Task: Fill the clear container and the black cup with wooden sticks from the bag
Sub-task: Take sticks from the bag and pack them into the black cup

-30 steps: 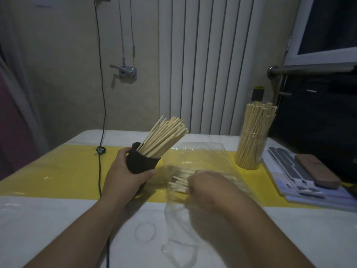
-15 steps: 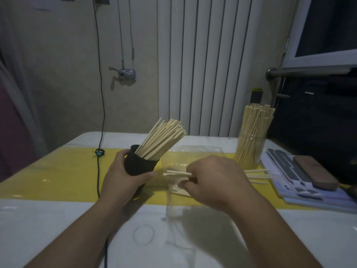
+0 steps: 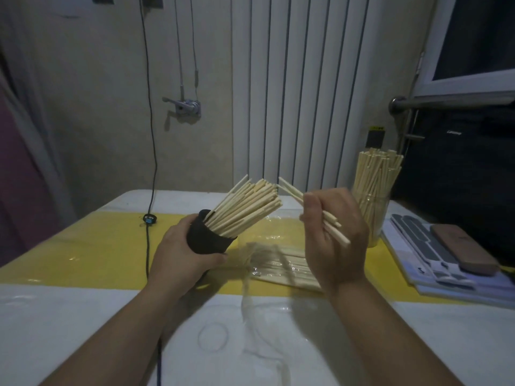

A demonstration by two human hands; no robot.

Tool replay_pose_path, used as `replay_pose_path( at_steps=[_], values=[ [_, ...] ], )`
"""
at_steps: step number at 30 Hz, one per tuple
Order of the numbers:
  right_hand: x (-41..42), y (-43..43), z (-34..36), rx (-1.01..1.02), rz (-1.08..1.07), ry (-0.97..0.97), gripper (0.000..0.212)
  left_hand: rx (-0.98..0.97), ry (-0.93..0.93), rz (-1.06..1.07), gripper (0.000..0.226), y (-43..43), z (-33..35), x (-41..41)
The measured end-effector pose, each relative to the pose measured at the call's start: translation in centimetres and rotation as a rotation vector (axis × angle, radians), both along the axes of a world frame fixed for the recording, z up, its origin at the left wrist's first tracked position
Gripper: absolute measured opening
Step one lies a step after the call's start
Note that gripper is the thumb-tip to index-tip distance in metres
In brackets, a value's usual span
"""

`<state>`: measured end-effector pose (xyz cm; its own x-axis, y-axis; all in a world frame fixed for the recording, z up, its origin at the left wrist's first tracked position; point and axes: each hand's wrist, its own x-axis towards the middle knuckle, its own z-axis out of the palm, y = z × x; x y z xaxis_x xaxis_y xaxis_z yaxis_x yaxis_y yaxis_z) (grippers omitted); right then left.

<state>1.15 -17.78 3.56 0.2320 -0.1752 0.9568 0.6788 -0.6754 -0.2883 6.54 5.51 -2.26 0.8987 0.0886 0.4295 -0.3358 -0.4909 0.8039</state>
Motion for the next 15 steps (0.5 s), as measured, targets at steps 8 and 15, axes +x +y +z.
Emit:
replay_pose_path(
  at_steps=[8, 15],
  values=[
    [-0.1, 0.2, 0.7, 0.51, 0.26, 0.136, 0.014, 0.135, -0.027, -0.062, 0.082, -0.5, 0.5, -0.7],
    [0.0, 0.7, 0.6, 0.594, 0.36, 0.446, 0.031, 0.135, -0.049, -0.078, 0.079, -0.6, 0.5, -0.9]
  ],
)
